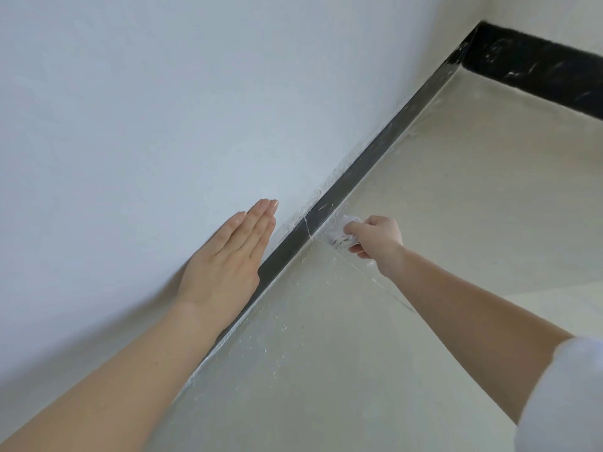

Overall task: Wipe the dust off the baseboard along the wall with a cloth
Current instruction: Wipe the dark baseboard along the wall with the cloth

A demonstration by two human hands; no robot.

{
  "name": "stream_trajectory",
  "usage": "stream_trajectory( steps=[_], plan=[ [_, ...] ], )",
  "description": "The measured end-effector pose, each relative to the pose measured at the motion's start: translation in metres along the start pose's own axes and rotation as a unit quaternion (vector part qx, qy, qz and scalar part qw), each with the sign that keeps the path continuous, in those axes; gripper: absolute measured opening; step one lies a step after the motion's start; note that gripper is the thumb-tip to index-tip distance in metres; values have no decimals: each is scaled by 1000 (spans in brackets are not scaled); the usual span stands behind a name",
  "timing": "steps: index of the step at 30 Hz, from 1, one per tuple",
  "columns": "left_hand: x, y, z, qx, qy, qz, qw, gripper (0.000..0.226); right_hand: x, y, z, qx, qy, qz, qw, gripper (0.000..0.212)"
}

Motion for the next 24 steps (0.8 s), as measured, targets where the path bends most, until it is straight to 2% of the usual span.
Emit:
stream_trajectory(
  steps=[4,8,12,17,22,24],
  plan=[
    [-4,0,-3,18,-2,18,1000,66,-9,39,26,-21,92,47,994,27],
    [-9,-2,-2,34,80,35,996,61,-38,86,74,-68,238,64,967,24],
    [-26,1,-1,80,58,95,991,64,-61,114,122,-107,324,80,937,21],
    [-17,-14,-2,16,194,22,981,65,-85,106,154,-145,400,122,897,20],
    [-48,-39,5,7,234,11,972,65,-113,69,182,-151,458,161,861,26],
    [-66,-49,6,-25,226,11,974,63,-123,54,190,-142,484,166,847,31]
  ],
)
Point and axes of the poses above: each hand's wrist, its own y-axis away from the middle knuckle, its own x-axis out of the palm, z = x × y, the point moved 4 cm from there along -y, towards the middle knuckle, and after that the axes turned 14 degrees about z, right-handed, at the moved point
